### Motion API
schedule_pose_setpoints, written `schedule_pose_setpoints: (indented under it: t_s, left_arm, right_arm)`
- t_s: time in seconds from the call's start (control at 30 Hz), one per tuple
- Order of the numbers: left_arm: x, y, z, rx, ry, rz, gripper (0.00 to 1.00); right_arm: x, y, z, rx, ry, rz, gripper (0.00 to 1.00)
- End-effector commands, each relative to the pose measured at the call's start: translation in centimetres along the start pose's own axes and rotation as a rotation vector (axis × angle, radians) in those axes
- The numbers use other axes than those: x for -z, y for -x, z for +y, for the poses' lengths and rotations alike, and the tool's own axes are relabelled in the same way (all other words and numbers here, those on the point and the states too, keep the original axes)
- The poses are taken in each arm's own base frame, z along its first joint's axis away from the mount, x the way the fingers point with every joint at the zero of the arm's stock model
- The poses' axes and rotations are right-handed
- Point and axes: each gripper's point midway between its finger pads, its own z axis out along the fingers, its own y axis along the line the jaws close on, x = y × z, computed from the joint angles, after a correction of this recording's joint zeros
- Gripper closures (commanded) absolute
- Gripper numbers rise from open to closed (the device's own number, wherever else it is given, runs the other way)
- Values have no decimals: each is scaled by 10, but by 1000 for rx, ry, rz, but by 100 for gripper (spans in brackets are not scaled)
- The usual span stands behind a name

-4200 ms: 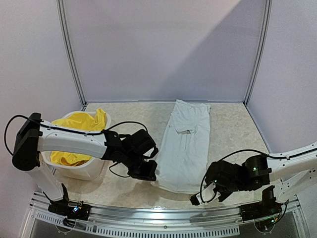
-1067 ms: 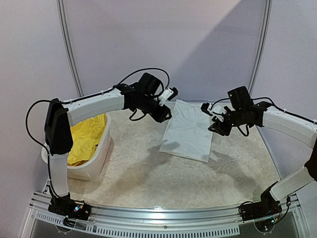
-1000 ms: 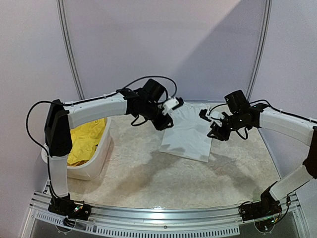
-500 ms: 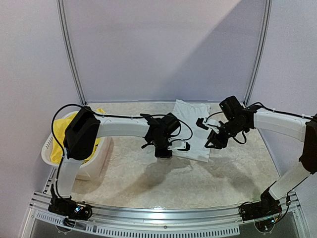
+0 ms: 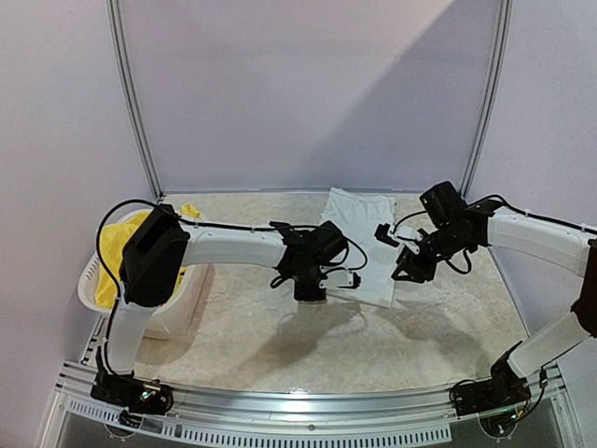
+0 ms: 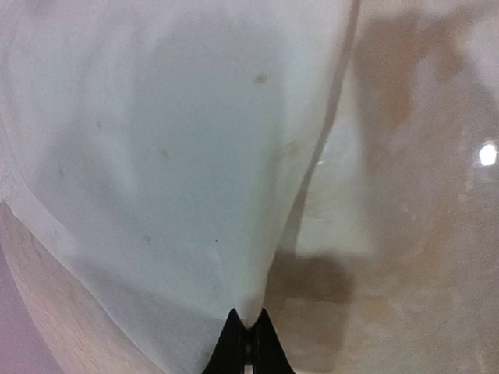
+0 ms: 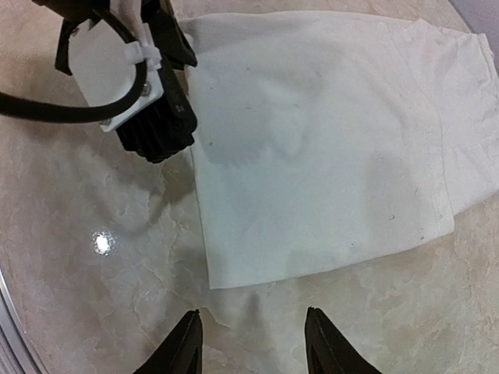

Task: Fold and stack the mixed laundry pile
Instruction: Adjust the 2/3-rectangle-folded shirt at the center of the board.

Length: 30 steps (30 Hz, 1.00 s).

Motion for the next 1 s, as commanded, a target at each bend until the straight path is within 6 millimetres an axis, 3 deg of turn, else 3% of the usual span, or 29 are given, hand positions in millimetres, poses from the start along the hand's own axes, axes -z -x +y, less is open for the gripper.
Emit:
schedule_pose_setpoints:
  t_s: [0.0,0.13,0.23,0.33,0.47,0.6,0.8,0.97]
  left_arm:
    - [45,33,-64,153,-169,-12,100]
    - [54,56,-122,335,-359,-5,100]
    - [56,73,-143,500,-457,-35,100]
    - [59,83,-142,609,-479,-68,100]
    - [67,92,-139,657,-504,-130,100]
    - [63,88,-140,680,-531,-128,100]
    - [64,87,-131,751,-584,-174,100]
    - [67,85,-126,765,-602,-189,100]
  right_arm:
    - [16,-17,8,72,-21,47,54]
    - [23,-43,21,113,-17,108,52]
    - [20,-76,47,154,44,206,52]
    - [23,-101,79,234,111,259,51]
    - [31,-115,98,339,132,242,48]
    - [30,-114,101,410,133,212,49]
    - [5,-133,108,524,163,230,52]
    - [-10,-132,100,558,124,251,54]
